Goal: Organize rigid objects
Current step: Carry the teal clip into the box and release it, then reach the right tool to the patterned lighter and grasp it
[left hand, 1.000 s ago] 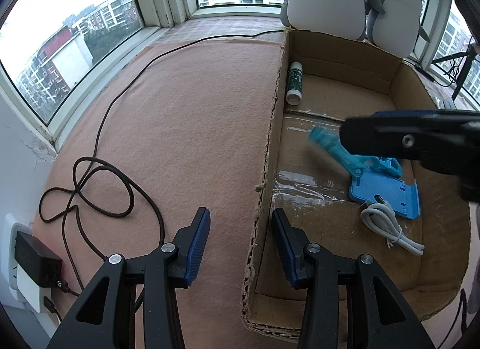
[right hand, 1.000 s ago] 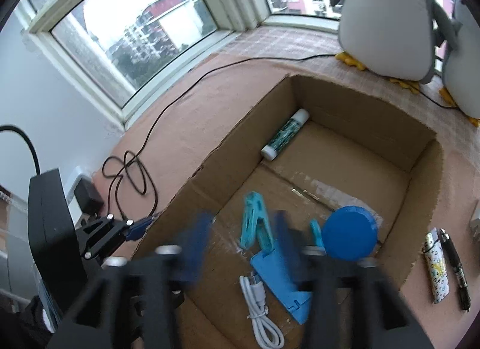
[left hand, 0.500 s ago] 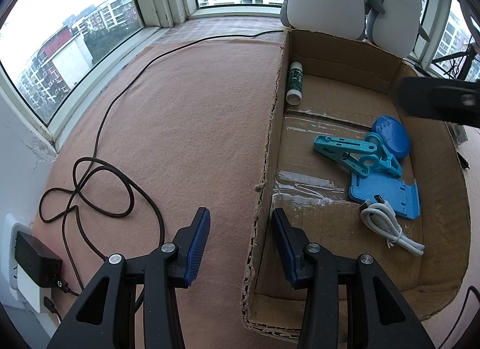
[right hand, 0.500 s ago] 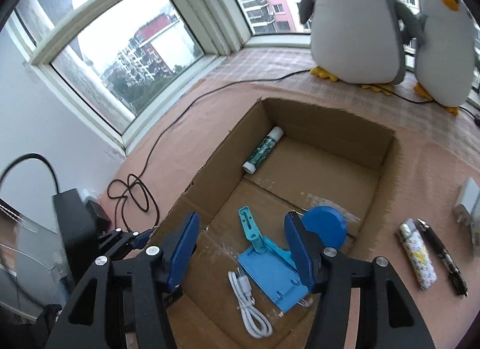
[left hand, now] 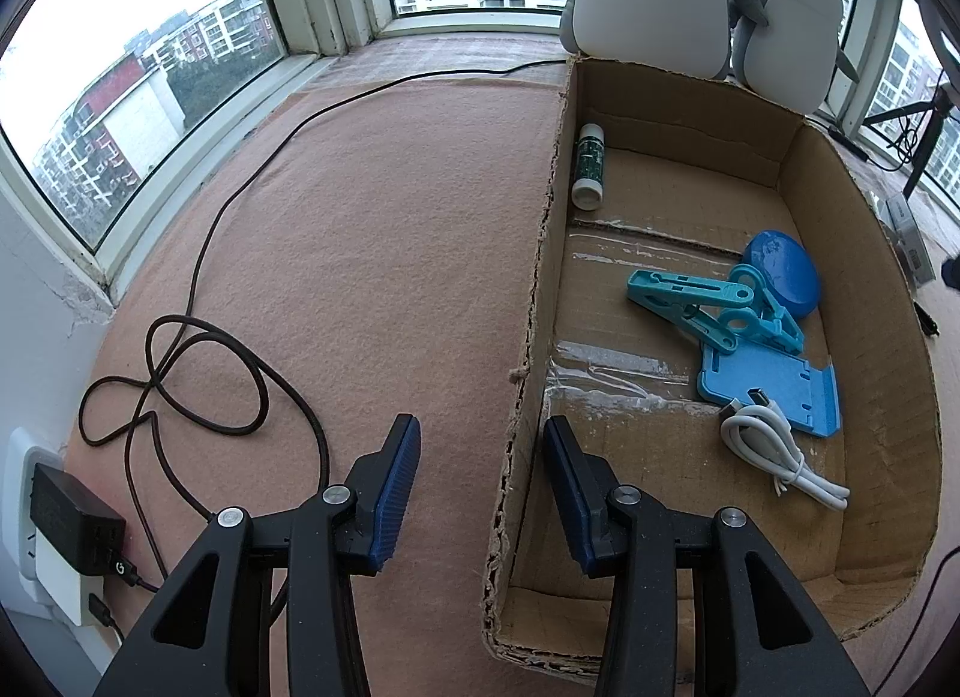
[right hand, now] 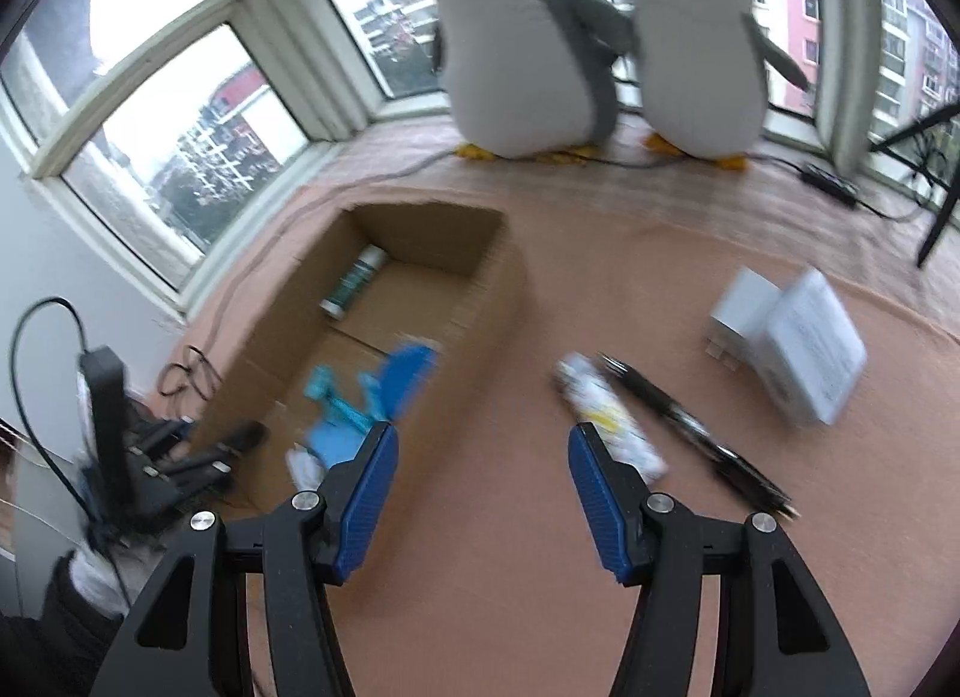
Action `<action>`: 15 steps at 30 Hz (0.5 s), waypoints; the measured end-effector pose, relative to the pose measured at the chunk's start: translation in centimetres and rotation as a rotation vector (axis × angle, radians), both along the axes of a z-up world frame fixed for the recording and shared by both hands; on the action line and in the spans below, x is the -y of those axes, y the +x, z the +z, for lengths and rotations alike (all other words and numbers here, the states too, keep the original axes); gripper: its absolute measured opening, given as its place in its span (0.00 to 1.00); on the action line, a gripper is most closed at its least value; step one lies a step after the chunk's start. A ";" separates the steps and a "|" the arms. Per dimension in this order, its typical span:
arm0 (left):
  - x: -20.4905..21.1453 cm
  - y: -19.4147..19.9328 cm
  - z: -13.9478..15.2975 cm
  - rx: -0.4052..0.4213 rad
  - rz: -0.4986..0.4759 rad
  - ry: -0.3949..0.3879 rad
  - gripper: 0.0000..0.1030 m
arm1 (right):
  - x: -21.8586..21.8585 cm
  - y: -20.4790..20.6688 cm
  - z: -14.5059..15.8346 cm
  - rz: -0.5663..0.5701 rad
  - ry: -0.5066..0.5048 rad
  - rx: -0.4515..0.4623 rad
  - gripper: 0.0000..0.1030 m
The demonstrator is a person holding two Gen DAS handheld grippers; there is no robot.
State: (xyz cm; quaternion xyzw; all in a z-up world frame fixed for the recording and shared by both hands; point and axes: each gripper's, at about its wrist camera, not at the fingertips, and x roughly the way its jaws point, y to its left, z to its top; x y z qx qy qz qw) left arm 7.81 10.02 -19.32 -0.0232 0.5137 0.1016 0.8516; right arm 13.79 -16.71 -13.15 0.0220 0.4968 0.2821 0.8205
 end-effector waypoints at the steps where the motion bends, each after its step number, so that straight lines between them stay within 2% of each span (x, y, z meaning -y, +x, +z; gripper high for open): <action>1: 0.0 0.0 0.0 0.000 0.000 0.000 0.45 | 0.5 0.1 -0.4 -0.002 -0.016 -0.007 0.54; 7: 0.0 0.0 0.0 -0.001 -0.001 0.002 0.45 | 2.0 1.1 -3.0 0.002 -0.107 -0.042 0.53; 15: 0.0 0.0 0.0 -0.002 -0.001 0.002 0.45 | 1.7 3.1 -4.7 0.015 -0.167 -0.053 0.53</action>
